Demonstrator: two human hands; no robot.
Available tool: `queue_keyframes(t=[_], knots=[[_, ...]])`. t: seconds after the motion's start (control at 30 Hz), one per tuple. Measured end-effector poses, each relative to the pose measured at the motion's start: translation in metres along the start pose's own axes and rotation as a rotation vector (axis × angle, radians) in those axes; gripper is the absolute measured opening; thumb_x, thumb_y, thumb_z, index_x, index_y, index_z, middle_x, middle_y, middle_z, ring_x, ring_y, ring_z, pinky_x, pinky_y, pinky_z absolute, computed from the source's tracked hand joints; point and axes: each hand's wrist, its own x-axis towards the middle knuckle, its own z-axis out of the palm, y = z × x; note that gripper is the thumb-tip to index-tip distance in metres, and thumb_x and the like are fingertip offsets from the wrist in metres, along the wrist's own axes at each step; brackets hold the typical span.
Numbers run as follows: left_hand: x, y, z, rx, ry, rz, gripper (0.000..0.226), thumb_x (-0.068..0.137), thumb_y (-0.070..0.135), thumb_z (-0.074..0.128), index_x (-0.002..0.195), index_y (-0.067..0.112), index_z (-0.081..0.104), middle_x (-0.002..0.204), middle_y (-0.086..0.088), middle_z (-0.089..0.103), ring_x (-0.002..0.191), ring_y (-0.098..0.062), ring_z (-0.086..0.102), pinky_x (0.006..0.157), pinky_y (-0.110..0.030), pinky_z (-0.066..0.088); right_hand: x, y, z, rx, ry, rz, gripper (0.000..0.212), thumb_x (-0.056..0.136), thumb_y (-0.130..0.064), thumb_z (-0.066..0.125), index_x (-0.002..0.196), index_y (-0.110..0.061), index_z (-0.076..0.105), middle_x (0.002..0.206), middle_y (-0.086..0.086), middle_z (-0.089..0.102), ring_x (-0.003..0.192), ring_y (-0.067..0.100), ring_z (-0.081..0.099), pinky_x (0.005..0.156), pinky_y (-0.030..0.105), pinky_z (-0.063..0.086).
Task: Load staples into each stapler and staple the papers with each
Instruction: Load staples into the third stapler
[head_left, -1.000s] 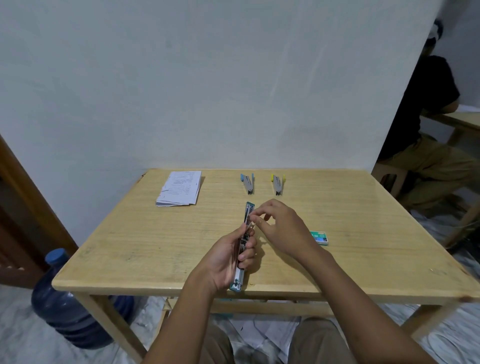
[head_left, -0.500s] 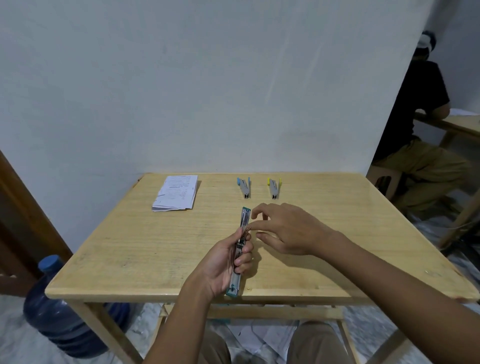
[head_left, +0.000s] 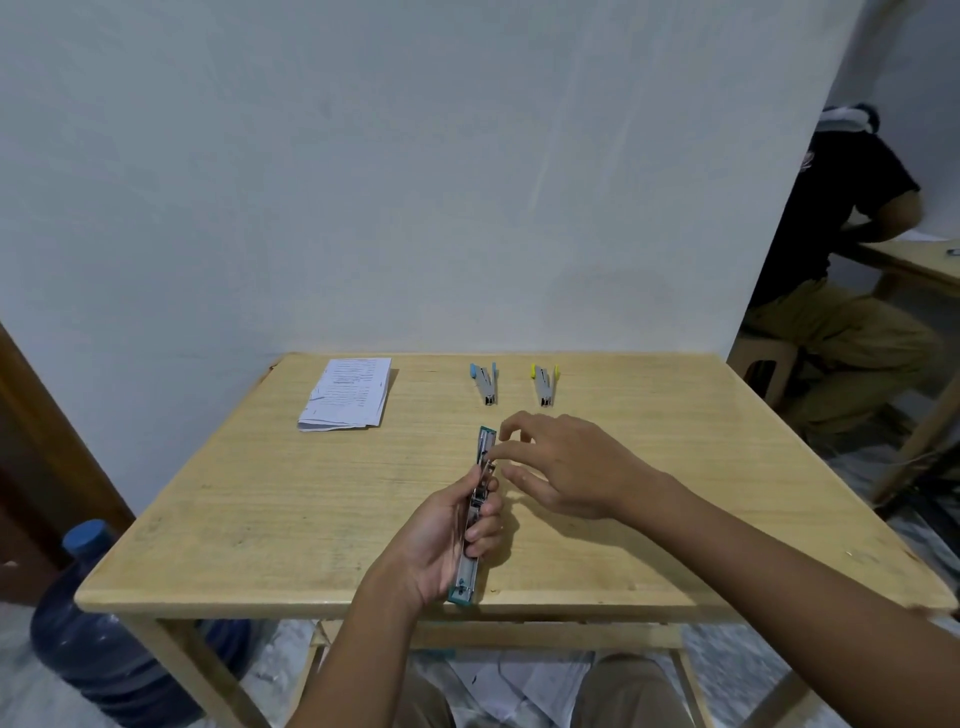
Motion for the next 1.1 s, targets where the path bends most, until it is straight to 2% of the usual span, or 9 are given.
queue_keyframes(t=[0.13,0.23,0.3,0.37,0.47,0.67,0.77,0.93,1.1], knots=[[0.0,0.0,0.003,0.004,0.021,0.007,0.025,0.1,0.029,0.046,0.088,0.008,0.051,0.06,-0.002,0.043,0.037,-0.007,0.034,0.033,-0.018,0.026,0.003,-0.001,0.006,-0.026,0.087,0.024,0.038,0.098,-0.044,0.036,0.118,-0.032,0.066,0.116,-0.002,0.062,0.084,0.017,0.063,0.064,0.034,0.049],[0.0,0.0,0.004,0.004,0.031,0.01,0.025,0.1,0.03,0.046,0.087,0.008,0.051,0.06,-0.002,0.043,0.037,-0.007,0.034,0.033,-0.018,0.025,0.003,-0.005,0.01,0.002,0.126,0.082,0.039,0.098,-0.047,0.035,0.116,-0.033,0.067,0.116,-0.005,0.061,0.087,0.015,0.063,0.066,0.032,0.047],[0.0,0.0,0.004,0.014,0.043,0.015,0.025,0.1,0.03,0.046,0.087,0.009,0.051,0.06,-0.002,0.043,0.037,-0.007,0.033,0.034,-0.018,0.024,0.001,-0.01,0.01,0.208,0.154,0.22,0.037,0.099,-0.048,0.037,0.118,-0.033,0.064,0.117,-0.013,0.059,0.093,0.009,0.061,0.072,0.03,0.047],[0.001,0.0,0.003,0.009,0.049,0.016,0.024,0.099,0.03,0.048,0.087,0.009,0.051,0.06,-0.002,0.043,0.036,-0.008,0.034,0.034,-0.018,0.025,-0.002,-0.015,0.011,0.535,0.211,0.33,0.026,0.099,-0.044,0.048,0.113,-0.031,0.066,0.111,-0.018,0.06,0.094,0.003,0.06,0.077,0.027,0.05],[0.002,0.0,0.002,-0.01,0.041,0.01,0.024,0.099,0.03,0.049,0.088,0.009,0.053,0.061,-0.002,0.043,0.037,-0.008,0.035,0.034,-0.018,0.027,-0.004,-0.024,0.017,0.717,0.324,0.316,0.011,0.092,-0.032,0.064,0.098,-0.024,0.069,0.095,-0.014,0.066,0.087,0.007,0.064,0.076,0.03,0.055],[0.002,0.0,0.002,-0.025,0.045,0.019,0.026,0.099,0.03,0.047,0.086,0.008,0.054,0.061,-0.002,0.043,0.036,-0.008,0.035,0.032,-0.018,0.028,-0.001,-0.032,0.029,0.639,0.381,0.29,0.008,0.091,-0.028,0.067,0.094,-0.021,0.071,0.089,-0.011,0.066,0.082,0.008,0.064,0.073,0.034,0.055],[0.002,0.001,0.002,-0.04,0.035,0.018,0.029,0.1,0.03,0.045,0.083,0.009,0.055,0.061,-0.003,0.043,0.036,-0.008,0.035,0.032,-0.019,0.027,0.002,-0.035,0.033,0.608,0.401,0.356,0.008,0.092,-0.029,0.066,0.096,-0.024,0.071,0.093,-0.012,0.065,0.085,0.008,0.063,0.075,0.036,0.055],[0.003,0.001,-0.001,-0.008,0.031,0.017,0.028,0.1,0.032,0.045,0.087,0.01,0.055,0.064,-0.003,0.045,0.037,-0.008,0.035,0.035,-0.019,0.024,0.008,-0.04,0.035,0.598,0.341,0.493,0.017,0.094,-0.032,0.064,0.103,-0.022,0.074,0.101,-0.013,0.059,0.09,0.006,0.059,0.079,0.031,0.052],[0.004,0.0,-0.001,0.003,0.043,0.027,0.027,0.1,0.033,0.045,0.093,0.01,0.056,0.065,-0.003,0.045,0.038,-0.008,0.034,0.036,-0.019,0.024,0.01,-0.041,0.033,0.516,0.303,0.479,0.019,0.094,-0.035,0.062,0.103,-0.025,0.075,0.102,-0.016,0.057,0.087,0.001,0.055,0.073,0.025,0.049]])
